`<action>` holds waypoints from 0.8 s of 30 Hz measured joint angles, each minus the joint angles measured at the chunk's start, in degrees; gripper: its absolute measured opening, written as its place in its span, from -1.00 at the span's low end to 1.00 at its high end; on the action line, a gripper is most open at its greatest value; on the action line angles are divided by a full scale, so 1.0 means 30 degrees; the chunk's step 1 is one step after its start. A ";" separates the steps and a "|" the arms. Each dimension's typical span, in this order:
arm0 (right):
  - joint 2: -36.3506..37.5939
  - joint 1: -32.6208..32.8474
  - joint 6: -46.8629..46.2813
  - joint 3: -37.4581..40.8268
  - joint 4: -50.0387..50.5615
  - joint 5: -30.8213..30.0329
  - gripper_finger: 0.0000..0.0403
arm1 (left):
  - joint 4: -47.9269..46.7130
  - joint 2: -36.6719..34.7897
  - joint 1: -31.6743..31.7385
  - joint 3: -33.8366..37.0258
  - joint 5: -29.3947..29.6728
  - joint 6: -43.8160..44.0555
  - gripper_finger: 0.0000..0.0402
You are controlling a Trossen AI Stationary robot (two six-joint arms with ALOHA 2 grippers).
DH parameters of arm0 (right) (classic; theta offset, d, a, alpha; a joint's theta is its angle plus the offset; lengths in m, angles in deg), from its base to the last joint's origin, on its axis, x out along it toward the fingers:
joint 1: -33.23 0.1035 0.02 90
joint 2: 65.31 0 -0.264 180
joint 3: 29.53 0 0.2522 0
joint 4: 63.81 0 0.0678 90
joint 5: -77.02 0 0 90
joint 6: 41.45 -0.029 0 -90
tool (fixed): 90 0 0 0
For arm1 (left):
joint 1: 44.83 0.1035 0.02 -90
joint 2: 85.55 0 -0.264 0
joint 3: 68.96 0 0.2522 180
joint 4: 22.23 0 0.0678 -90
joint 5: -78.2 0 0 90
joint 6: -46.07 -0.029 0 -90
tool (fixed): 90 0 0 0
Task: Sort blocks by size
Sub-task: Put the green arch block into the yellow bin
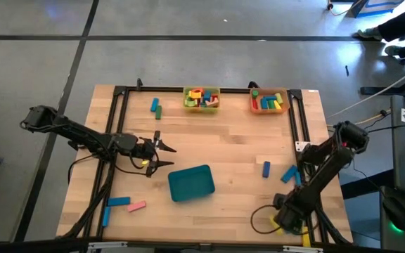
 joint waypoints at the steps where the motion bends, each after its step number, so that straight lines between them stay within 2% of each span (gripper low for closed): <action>1: -0.0018 0.0157 -0.0104 0.0119 -0.0058 0.0229 0.45 | -0.0001 0.0000 0.0000 0.0000 0.0002 0.0022 0.05; 8: -0.0031 0.1166 -0.0142 0.0868 -0.0479 0.0669 0.45 | -0.0009 0.0000 0.0000 0.0000 0.0005 -0.0058 0.05; 15: -0.0028 0.1115 -0.0123 0.1949 -0.1505 0.0532 0.39 | -0.0030 0.0000 0.0000 -0.0003 0.0013 -0.0078 0.05; 19: -0.0026 0.1108 -0.0081 0.2439 -0.1981 0.0759 0.15 | -0.0041 0.0000 0.0000 -0.0007 0.0013 -0.0093 0.05; 24: -0.0024 0.1138 -0.0135 0.2514 -0.2446 0.0643 -0.30 | -0.0040 0.0000 0.0000 -0.0007 0.0013 -0.0100 0.05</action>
